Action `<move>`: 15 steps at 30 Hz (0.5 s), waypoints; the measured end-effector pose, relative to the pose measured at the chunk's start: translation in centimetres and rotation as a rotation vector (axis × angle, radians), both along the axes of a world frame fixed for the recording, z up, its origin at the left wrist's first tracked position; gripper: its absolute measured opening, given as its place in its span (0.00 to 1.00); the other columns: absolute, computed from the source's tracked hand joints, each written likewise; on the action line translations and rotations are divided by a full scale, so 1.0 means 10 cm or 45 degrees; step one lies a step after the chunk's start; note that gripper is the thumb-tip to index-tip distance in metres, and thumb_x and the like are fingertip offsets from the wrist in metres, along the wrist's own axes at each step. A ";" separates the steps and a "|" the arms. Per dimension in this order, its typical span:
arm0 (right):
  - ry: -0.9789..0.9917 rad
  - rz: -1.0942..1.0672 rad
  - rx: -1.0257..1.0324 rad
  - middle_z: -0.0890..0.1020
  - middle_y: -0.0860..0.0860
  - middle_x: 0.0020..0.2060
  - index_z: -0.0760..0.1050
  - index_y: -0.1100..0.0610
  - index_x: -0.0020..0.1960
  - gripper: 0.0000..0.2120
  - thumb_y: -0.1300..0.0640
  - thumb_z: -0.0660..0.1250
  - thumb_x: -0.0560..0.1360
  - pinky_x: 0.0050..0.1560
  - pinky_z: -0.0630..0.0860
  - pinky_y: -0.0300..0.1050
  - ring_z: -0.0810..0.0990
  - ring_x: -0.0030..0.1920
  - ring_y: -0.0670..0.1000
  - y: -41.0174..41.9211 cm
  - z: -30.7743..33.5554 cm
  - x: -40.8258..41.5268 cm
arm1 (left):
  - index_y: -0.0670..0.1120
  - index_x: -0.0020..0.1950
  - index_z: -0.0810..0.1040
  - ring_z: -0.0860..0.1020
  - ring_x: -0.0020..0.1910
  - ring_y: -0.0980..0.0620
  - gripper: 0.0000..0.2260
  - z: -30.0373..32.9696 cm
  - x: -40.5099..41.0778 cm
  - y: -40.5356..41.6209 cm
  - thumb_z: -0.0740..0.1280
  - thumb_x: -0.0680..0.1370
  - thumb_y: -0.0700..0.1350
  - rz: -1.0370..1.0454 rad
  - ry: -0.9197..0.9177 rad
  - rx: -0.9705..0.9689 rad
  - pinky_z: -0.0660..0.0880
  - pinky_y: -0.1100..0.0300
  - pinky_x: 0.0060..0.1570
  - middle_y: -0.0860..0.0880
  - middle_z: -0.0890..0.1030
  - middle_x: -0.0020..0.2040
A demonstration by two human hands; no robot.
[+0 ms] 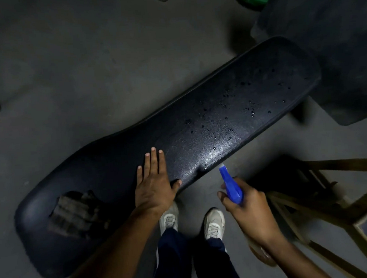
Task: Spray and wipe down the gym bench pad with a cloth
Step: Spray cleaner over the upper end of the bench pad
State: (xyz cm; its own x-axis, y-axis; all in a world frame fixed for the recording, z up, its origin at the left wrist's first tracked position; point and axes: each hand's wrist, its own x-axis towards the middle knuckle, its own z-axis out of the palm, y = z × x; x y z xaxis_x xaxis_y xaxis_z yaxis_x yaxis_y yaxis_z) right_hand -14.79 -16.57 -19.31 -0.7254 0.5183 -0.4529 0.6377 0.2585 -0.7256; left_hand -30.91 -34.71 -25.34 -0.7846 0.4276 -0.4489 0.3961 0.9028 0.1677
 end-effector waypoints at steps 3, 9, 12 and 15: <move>0.057 0.069 -0.009 0.83 0.52 0.35 0.79 0.53 0.48 0.07 0.54 0.77 0.74 0.44 0.77 0.47 0.82 0.37 0.53 0.04 0.09 -0.11 | 0.48 0.81 0.37 0.36 0.80 0.49 0.44 0.05 0.09 0.00 0.60 0.78 0.65 0.050 -0.063 0.001 0.42 0.48 0.78 0.48 0.34 0.81; 0.230 0.184 -0.090 0.82 0.51 0.35 0.78 0.52 0.48 0.08 0.54 0.77 0.75 0.42 0.77 0.46 0.79 0.36 0.53 -0.10 0.34 -0.58 | 0.49 0.81 0.39 0.38 0.81 0.48 0.43 0.17 0.23 -0.24 0.60 0.77 0.65 0.199 -0.083 -0.025 0.42 0.47 0.78 0.47 0.37 0.82; 0.329 0.227 -0.149 0.80 0.41 0.32 0.78 0.48 0.48 0.08 0.53 0.77 0.75 0.39 0.73 0.39 0.75 0.33 0.44 -0.20 0.45 -0.83 | 0.49 0.82 0.41 0.40 0.81 0.48 0.43 0.25 0.21 -0.37 0.61 0.77 0.64 0.255 -0.043 -0.007 0.43 0.46 0.78 0.47 0.39 0.82; 0.426 0.288 -0.182 0.76 0.45 0.30 0.78 0.45 0.49 0.08 0.51 0.77 0.75 0.37 0.71 0.39 0.70 0.31 0.42 -0.37 0.59 -1.10 | 0.49 0.82 0.42 0.40 0.81 0.47 0.42 0.33 0.13 -0.59 0.61 0.77 0.64 0.329 -0.012 0.001 0.43 0.46 0.78 0.47 0.39 0.82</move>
State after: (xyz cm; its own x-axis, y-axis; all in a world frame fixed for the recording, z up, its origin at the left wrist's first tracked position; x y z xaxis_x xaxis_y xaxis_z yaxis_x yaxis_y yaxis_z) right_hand -25.81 -20.30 -13.37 -0.9328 0.2782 -0.2291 0.3000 0.2470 -0.9214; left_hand -29.60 -40.57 -22.02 -0.8637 0.2134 -0.4565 0.1504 0.9738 0.1707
